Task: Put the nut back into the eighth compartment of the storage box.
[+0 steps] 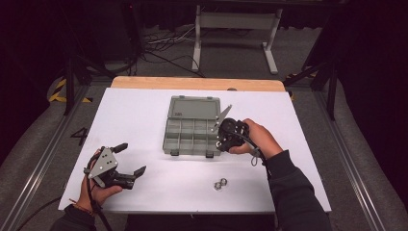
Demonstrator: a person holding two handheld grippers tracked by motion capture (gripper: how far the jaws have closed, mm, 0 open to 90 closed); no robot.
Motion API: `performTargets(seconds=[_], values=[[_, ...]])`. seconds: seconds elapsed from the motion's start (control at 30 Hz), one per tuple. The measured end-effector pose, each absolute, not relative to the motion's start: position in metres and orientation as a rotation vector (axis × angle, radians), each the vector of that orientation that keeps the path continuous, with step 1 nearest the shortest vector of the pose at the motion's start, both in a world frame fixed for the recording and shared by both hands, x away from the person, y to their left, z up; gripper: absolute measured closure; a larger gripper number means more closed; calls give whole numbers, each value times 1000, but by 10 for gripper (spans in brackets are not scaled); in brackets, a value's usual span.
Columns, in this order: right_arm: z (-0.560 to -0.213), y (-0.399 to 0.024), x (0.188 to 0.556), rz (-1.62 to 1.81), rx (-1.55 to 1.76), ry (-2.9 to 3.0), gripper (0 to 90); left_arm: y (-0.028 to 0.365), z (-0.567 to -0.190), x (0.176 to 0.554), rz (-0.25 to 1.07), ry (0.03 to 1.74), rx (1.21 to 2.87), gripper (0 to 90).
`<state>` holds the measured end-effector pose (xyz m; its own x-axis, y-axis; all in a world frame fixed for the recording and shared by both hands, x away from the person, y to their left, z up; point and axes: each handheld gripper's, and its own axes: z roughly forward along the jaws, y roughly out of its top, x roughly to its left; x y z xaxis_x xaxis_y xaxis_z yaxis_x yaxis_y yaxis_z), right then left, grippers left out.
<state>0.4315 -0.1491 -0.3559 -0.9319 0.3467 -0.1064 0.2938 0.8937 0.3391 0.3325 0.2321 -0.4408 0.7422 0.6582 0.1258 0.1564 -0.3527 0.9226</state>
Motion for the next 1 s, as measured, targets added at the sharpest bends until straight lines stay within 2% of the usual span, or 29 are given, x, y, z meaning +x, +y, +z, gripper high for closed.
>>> performTargets(seconds=[0.33,1.0], values=[[-362,-143,454,429,543,2900,707,234,-440,332,607,640,1863,27],[-373,-133,465,385,558,2912,707,234,-441,332,595,636,1874,28]])
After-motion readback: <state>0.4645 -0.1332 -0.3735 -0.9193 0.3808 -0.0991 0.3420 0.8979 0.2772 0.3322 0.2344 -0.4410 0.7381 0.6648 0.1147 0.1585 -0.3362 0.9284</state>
